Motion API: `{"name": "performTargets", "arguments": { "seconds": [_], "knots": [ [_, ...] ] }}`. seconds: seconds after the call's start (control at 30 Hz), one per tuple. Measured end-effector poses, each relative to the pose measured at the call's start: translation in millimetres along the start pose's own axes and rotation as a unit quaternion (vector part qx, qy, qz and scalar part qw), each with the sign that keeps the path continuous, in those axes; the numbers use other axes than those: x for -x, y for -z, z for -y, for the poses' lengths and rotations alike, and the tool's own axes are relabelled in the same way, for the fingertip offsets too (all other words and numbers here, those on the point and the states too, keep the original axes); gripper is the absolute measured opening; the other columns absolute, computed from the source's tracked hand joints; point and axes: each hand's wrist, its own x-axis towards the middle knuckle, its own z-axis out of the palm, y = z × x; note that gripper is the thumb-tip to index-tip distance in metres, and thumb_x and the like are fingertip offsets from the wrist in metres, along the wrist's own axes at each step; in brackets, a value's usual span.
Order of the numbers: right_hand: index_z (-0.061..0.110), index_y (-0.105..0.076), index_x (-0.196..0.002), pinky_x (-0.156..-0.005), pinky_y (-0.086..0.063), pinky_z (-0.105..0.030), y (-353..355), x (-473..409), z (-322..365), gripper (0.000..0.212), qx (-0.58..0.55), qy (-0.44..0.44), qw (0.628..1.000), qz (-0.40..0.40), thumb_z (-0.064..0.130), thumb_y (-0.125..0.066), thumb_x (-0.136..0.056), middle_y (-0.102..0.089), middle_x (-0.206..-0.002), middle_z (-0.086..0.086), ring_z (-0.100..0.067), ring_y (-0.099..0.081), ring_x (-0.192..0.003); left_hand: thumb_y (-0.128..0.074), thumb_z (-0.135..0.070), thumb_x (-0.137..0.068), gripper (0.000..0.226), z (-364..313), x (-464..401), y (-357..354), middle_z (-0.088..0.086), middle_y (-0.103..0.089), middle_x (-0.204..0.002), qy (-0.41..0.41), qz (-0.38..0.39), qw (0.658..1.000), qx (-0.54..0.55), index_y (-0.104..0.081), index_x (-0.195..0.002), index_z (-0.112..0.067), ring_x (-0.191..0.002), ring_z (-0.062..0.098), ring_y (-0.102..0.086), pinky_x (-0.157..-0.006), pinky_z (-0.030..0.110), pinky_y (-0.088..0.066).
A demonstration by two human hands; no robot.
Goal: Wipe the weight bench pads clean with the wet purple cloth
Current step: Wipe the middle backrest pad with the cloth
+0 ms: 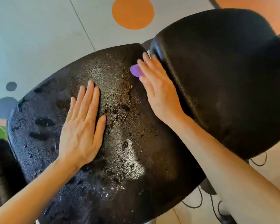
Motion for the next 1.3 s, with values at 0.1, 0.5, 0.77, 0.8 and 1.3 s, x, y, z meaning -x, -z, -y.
{"name": "performTargets", "arguments": {
  "seconds": [0.1, 0.5, 0.77, 0.8, 1.3],
  "knots": [
    [0.009, -0.038, -0.147, -0.12, -0.02, -0.021, 10, 26, -9, 0.045, -0.036, -0.055, 0.998, 0.012, 0.021, -0.04, -0.103, -0.033, -0.156, -0.005, -0.013, -0.028, -0.146, -0.027, -0.037, -0.102, 0.063, 0, -1, 0, 0.001, -0.001, -0.167, 0.001, 0.0, 1.0, 0.003, -0.009, -0.158, -0.014, -0.155, 0.019, 0.001, -0.126, 0.033, 0.003],
    [0.003, -0.04, -0.144, -0.121, -0.018, -0.029, -8, -54, 10, 0.045, -0.029, -0.023, 0.999, -0.003, 0.019, -0.039, -0.102, -0.034, -0.155, -0.013, -0.024, -0.029, -0.146, -0.028, -0.036, -0.102, 0.063, 0, -2, 1, 0.001, -0.002, -0.167, 0.008, 0.011, 1.0, 0.0, -0.01, -0.158, -0.013, -0.155, 0.019, 0.0, -0.126, 0.037, -0.001],
    [0.003, -0.04, -0.145, -0.119, -0.019, -0.025, -5, -52, 6, 0.045, 0.018, -0.021, 1.0, -0.003, 0.021, -0.038, -0.103, -0.036, -0.154, -0.014, -0.024, -0.033, -0.144, -0.031, -0.033, -0.102, 0.064, 0, 0, 2, 0.001, -0.001, -0.167, 0.009, 0.014, 1.0, -0.011, -0.008, -0.158, -0.014, -0.155, 0.019, 0.001, -0.126, 0.037, -0.002],
    [0.003, -0.039, -0.145, -0.12, -0.018, -0.026, -9, -74, 10, 0.045, 0.016, -0.02, 1.0, -0.005, 0.022, -0.036, -0.104, -0.035, -0.154, -0.014, -0.024, -0.032, -0.144, -0.031, -0.033, -0.102, 0.064, 0, 0, 2, 0.001, -0.001, -0.167, 0.009, 0.013, 1.0, -0.012, -0.008, -0.158, -0.014, -0.155, 0.019, 0.001, -0.126, 0.037, -0.002],
    [0.012, -0.037, -0.148, -0.124, -0.012, -0.041, -13, -31, 28, 0.045, 0.084, 0.034, 0.995, 0.047, 0.022, -0.037, -0.104, -0.029, -0.158, -0.005, -0.022, -0.015, -0.15, -0.027, -0.038, -0.104, 0.063, 2, -1, 2, 0.004, -0.001, -0.167, -0.006, 0.006, 1.0, -0.016, -0.008, -0.158, -0.012, -0.155, 0.019, 0.001, -0.126, 0.037, -0.002]
  ]
}}
